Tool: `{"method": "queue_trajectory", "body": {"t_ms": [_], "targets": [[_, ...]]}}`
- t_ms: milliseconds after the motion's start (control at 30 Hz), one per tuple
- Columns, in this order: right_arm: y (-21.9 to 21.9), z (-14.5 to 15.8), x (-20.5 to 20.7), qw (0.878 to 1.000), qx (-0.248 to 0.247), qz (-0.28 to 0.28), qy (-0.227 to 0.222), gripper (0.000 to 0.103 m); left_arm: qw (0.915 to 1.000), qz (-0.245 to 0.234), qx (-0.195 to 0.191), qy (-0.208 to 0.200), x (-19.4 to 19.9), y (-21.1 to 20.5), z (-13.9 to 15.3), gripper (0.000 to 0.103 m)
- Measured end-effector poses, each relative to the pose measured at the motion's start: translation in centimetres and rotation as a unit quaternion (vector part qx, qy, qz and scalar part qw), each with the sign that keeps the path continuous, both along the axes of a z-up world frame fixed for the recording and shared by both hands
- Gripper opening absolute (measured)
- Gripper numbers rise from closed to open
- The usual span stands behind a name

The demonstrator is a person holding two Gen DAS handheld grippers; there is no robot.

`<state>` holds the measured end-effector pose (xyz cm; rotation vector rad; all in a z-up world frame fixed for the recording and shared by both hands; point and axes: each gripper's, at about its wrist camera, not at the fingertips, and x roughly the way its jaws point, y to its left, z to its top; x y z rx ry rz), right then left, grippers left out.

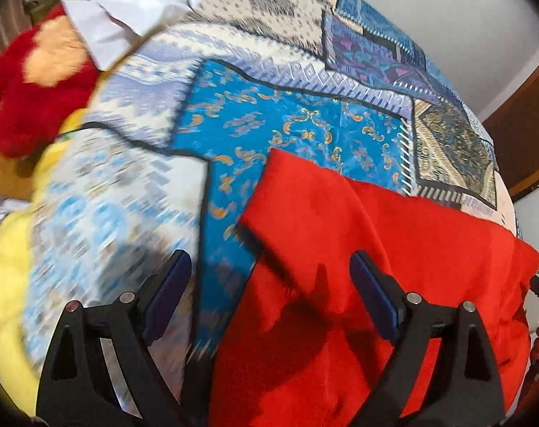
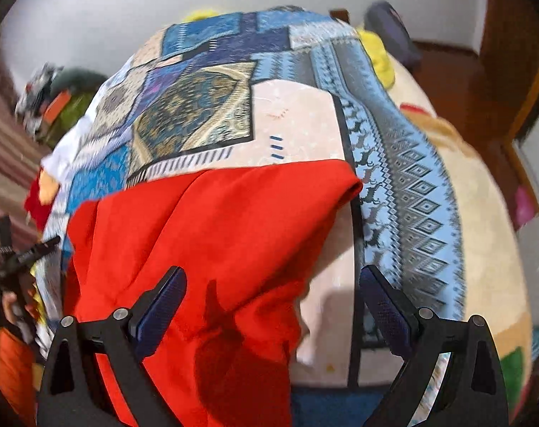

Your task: Fold large clothes

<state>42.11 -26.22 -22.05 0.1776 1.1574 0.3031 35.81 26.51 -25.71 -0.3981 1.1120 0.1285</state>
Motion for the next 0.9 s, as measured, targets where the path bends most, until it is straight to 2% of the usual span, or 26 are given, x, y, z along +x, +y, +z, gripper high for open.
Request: {"method": "queue_trajectory", "body": {"t_ms": [67,100,133,167,200,233,267,333,433,600,700,800,900], "targets": [[-0.2,-1.0,1.6,1.0,0.017,-0.011,0.014,0.091,1.0,-0.008,0.001,0.005,1.5,-0.4,-1.0,0.078],[-0.3,-1.5,2.4,0.999,0.026,-0.017,0.022,0.087,0.9998,-0.014,0.004,0.012,2.5,-0.7,-1.7,0.065],[-0.3,-1.9,2.9,0.999,0.033,-0.02,0.029,0.077,0.9996,-0.018,0.006,0.021,3.4,-1.0,-2.5,0.049],[-0.3,-2.5,3.7,0.998,0.048,-0.021,0.039,0.069,0.9994,-0.021,0.005,0.026,3.9,-1.1,-2.9,0.042],[-0.2,-2.9,4.1,0.997,0.057,-0.021,0.042,0.067,0.9992,-0.024,0.004,0.031,4.5,-1.5,-3.5,0.028],[0.0,-3.0,4.5,0.997,0.058,-0.021,0.04,0.06,0.9991,-0.024,0.019,0.029,4.9,-1.9,-3.6,0.024],[0.4,-3.1,4.8,0.998,0.054,-0.017,0.034,0.047,0.9989,-0.024,0.034,0.023,5.0,-2.2,-3.4,0.019],[1.4,-3.0,5.4,0.999,0.041,0.0,0.021,0.034,0.9964,-0.028,0.081,0.001,5.0,-3.0,-2.1,0.005],[2.2,-2.1,6.3,1.0,0.017,0.006,-0.009,0.017,0.9952,-0.016,0.095,-0.019,4.5,-2.3,0.1,0.002],[4.4,-0.1,9.1,0.999,-0.011,0.016,-0.046,0.012,0.9907,-0.008,0.117,-0.069,4.1,-0.4,5.5,0.002],[6.4,1.1,11.2,0.997,-0.031,0.027,-0.068,0.011,0.9857,-0.012,0.151,-0.075,5.1,0.1,7.2,0.002],[8.4,2.2,13.6,0.993,-0.058,0.03,-0.099,0.009,0.9844,-0.015,0.167,-0.054,6.1,0.7,6.2,0.002],[9.7,2.2,16.0,0.99,-0.082,0.029,-0.109,0.009,0.9859,-0.013,0.166,-0.012,6.6,1.2,3.3,0.003]]}}
